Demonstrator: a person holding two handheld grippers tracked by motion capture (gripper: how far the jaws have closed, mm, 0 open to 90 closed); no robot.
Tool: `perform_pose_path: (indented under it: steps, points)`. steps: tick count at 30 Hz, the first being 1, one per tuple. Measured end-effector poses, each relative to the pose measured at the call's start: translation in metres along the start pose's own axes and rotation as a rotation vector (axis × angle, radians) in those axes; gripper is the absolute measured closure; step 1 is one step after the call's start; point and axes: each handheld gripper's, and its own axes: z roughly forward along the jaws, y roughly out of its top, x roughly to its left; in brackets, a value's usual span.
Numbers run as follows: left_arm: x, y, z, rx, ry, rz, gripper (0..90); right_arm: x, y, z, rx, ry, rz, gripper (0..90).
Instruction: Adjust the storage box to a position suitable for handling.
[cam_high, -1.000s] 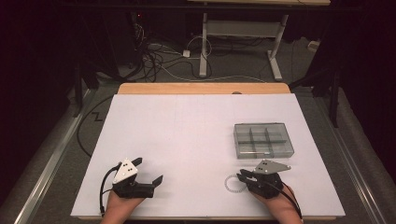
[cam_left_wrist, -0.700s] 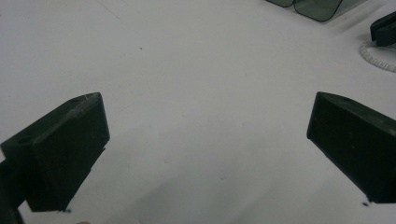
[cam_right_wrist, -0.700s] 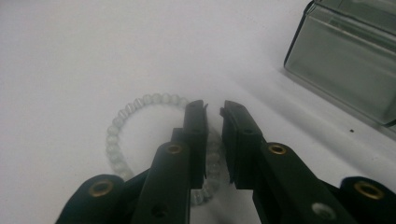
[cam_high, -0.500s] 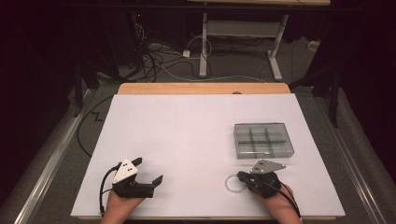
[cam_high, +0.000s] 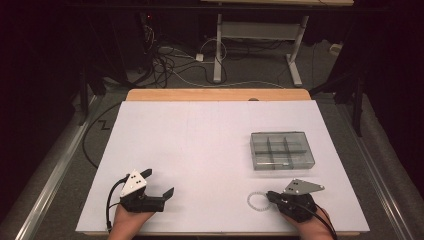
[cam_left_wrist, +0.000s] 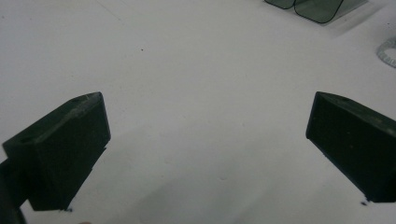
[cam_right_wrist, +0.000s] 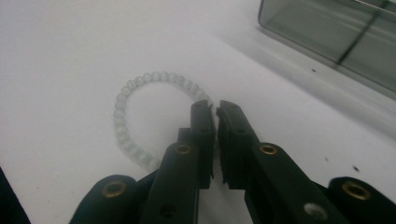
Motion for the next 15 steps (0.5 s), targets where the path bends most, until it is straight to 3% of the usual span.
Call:
perform_pose_path:
  steps: [12,15]
  points:
    - [0.001,0.000,0.000,0.005,-0.022,0.001,4.3,-0.007,-0.013,-0.013,-0.008,-0.025,0.042,84.3]
    - [0.001,0.000,0.000,0.001,-0.024,-0.002,8.7,-0.009,-0.012,-0.015,-0.038,-0.012,0.058,71.3]
